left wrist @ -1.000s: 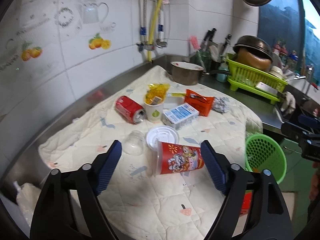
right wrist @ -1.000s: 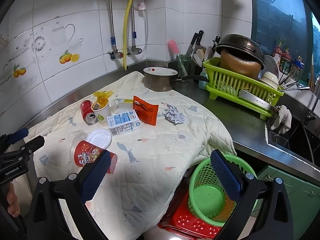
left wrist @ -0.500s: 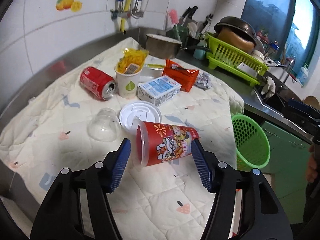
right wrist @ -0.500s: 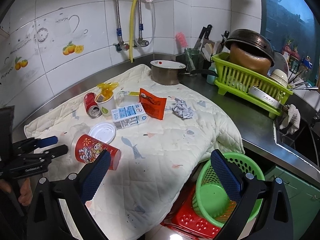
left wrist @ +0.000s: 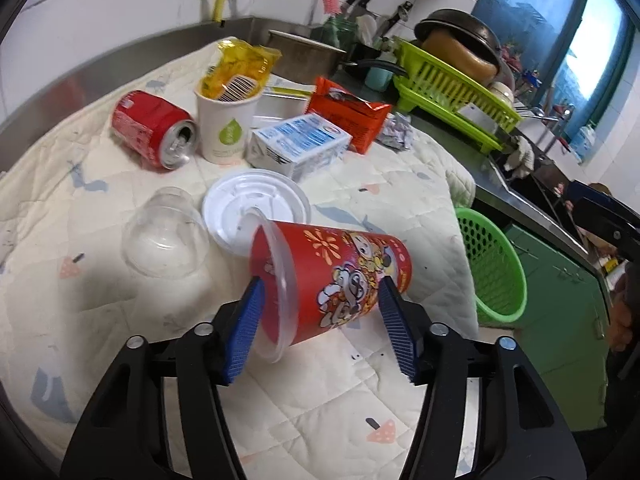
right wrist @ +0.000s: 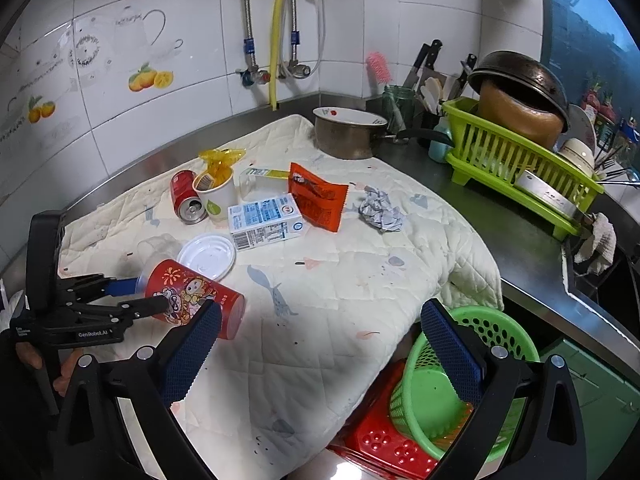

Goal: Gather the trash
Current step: 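Grasp the red printed paper cup with the left gripper, then grasp the yellow snack wrapper with the right gripper while the left gripper holds the red cup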

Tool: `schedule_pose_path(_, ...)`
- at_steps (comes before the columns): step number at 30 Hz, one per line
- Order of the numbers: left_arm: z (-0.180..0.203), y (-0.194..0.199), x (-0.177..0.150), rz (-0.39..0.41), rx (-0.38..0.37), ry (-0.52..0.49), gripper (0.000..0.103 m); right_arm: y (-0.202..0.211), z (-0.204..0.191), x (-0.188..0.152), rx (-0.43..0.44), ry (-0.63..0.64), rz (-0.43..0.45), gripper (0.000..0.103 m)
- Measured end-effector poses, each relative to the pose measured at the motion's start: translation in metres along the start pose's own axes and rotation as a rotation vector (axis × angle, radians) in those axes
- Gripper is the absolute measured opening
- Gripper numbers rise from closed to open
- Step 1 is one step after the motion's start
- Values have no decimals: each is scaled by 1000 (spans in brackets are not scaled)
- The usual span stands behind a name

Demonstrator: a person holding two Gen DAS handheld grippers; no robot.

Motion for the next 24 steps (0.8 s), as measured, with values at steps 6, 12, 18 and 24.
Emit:
schedule_pose_path(6, 2, -8, -6, -17, -39, 13, 36, -9, -6, 3, 12, 16, -5, 97)
schedule_pose_path(12, 15, -2, -9, -2, -50, 6, 20, -13, -7, 2, 27, 17, -12, 97)
schedule_pose_path(18, 30, 13, -12, 30, 11, -3, 4, -17, -13, 10, 67, 28, -1, 97)
schedule_pose_path(24, 20, 42, -13, 92, 58, 69, 3, -28, -32, 36, 144, 47, 22, 96)
Point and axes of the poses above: each gripper's, at about its wrist camera, not at the fingertips, and y roughly against the way its jaws point, z to its right, x to its top, the point moved 10 cm from there along -y, roughly the way its jaws point
